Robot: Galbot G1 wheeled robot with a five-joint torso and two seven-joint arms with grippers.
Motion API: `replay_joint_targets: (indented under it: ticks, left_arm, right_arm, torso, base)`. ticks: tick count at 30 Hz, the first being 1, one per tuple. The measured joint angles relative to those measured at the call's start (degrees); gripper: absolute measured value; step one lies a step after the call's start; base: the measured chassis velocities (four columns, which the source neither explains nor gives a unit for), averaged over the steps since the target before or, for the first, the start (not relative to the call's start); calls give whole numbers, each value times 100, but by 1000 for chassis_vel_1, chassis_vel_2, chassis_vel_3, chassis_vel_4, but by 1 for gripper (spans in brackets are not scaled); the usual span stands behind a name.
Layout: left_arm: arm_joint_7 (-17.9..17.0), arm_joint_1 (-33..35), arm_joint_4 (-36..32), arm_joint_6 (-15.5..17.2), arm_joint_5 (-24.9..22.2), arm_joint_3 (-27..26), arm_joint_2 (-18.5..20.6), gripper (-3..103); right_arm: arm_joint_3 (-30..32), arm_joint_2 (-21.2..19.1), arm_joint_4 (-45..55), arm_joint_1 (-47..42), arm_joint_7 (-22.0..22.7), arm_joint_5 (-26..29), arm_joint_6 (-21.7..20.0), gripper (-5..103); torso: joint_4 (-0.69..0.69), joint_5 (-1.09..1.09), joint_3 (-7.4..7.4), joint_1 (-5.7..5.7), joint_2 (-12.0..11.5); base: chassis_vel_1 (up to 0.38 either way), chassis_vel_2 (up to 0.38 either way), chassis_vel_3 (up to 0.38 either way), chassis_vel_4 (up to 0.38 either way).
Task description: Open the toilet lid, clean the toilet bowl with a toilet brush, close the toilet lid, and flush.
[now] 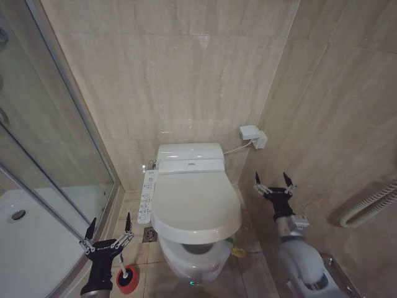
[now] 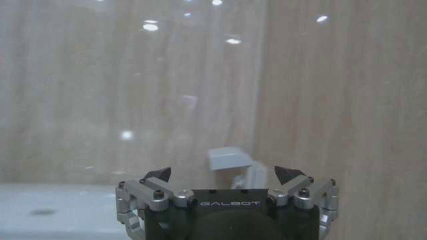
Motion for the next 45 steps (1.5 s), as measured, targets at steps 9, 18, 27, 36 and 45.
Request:
replay_joint_targets:
  ticks: [9, 18, 27, 36, 45]
  left_arm:
    - [0, 0, 0, 0, 0, 0, 0, 100]
    - [0, 0, 0, 0, 0, 0, 0, 100]
    - [0, 0, 0, 0, 0, 0, 0, 100]
    - [0, 0, 0, 0, 0, 0, 0, 100]
    - [0, 0, 0, 0, 0, 0, 0, 100]
  right_arm:
    - [334, 259, 307, -377, -1128, 42, 25, 100]
    - [395, 529, 373, -563, -1147, -71, -40, 100]
    - [379, 780, 606, -860, -1050, -76, -42, 100]
    - [281, 823, 735, -1128, -1044, -186, -37, 100]
    - [235, 920, 814, -1162, -1002, -220, -48, 100]
  torso:
    - [1, 0, 0, 0, 0]
    - [1, 0, 0, 0, 0]
    - [1, 0, 0, 0, 0]
    - [1, 0, 0, 0, 0]
    - [1, 0, 0, 0, 0]
  base:
    - [0, 0, 0, 0]
    - [0, 0, 0, 0]
    - [0, 0, 0, 0]
    - [0, 0, 0, 0]
    - [0, 0, 0, 0]
